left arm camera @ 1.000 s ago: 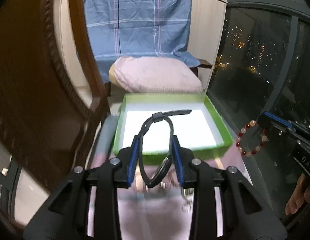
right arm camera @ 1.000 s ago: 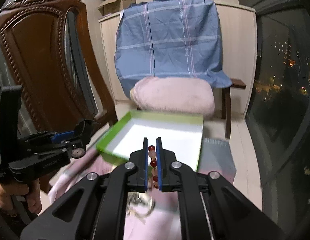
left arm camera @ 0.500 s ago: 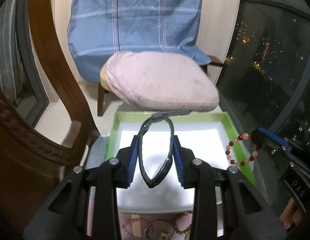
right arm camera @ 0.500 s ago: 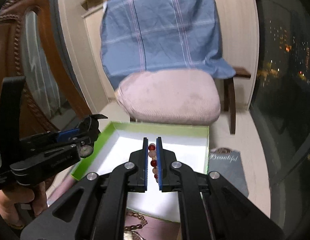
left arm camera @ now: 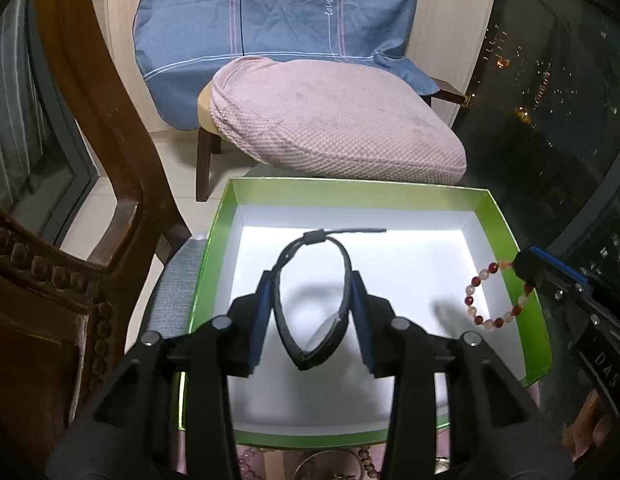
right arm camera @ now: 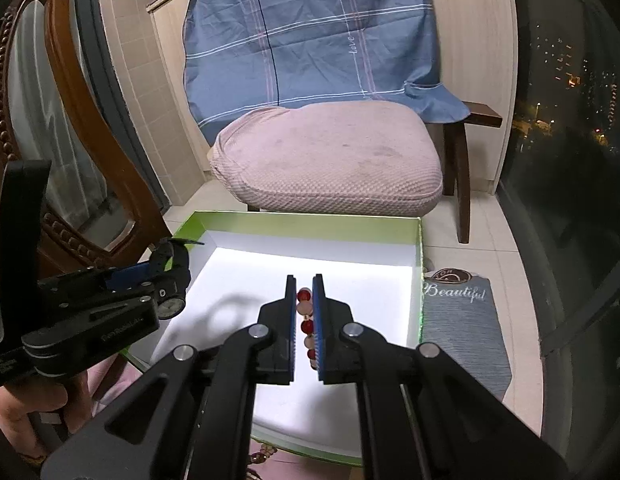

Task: Organize jewelry
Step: 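Carry the black watch and bead bracelet over the green box with both tools, then open both tools to drop the watch and bracelet into the box, then grasp the white watch with the right tool, then grasp the small silver ring with the left tool while the right tool lifts the white watch, then carry the silver ring and white watch over the green box with both tools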

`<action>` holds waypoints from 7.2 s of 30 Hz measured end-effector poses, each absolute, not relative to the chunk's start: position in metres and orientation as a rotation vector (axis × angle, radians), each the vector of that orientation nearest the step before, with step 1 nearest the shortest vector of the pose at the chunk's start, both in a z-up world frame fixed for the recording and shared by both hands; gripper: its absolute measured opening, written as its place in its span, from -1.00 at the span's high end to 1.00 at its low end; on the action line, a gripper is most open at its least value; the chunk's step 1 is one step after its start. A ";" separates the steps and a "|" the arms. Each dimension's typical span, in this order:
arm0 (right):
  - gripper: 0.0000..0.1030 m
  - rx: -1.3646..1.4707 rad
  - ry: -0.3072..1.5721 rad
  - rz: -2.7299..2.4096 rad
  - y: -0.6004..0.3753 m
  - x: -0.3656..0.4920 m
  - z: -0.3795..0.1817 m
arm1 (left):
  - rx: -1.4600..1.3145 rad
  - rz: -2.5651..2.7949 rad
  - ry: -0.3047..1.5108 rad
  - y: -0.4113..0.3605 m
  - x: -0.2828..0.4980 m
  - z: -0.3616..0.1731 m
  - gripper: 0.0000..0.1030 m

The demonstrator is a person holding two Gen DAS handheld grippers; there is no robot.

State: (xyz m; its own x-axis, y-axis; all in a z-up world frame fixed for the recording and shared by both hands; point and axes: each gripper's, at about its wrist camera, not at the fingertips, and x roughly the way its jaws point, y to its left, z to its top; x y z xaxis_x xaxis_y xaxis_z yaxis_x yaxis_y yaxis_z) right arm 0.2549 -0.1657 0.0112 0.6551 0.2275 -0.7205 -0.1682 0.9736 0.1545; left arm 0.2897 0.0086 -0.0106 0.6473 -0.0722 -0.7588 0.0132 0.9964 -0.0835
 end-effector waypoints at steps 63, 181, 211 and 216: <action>-0.31 0.021 0.695 0.183 -0.158 -0.009 0.017 | -0.022 -0.078 0.728 0.005 0.025 -0.007 -0.71; 0.66 0.065 0.669 0.256 -0.181 0.023 0.024 | -0.037 -0.097 0.640 0.025 0.039 0.015 0.59; 0.66 0.061 0.678 0.255 -0.179 0.023 0.023 | -0.026 -0.105 0.661 0.023 0.040 0.010 0.59; 0.66 0.061 0.676 0.255 -0.178 0.022 0.023 | -0.020 -0.108 0.665 0.021 0.040 0.010 0.59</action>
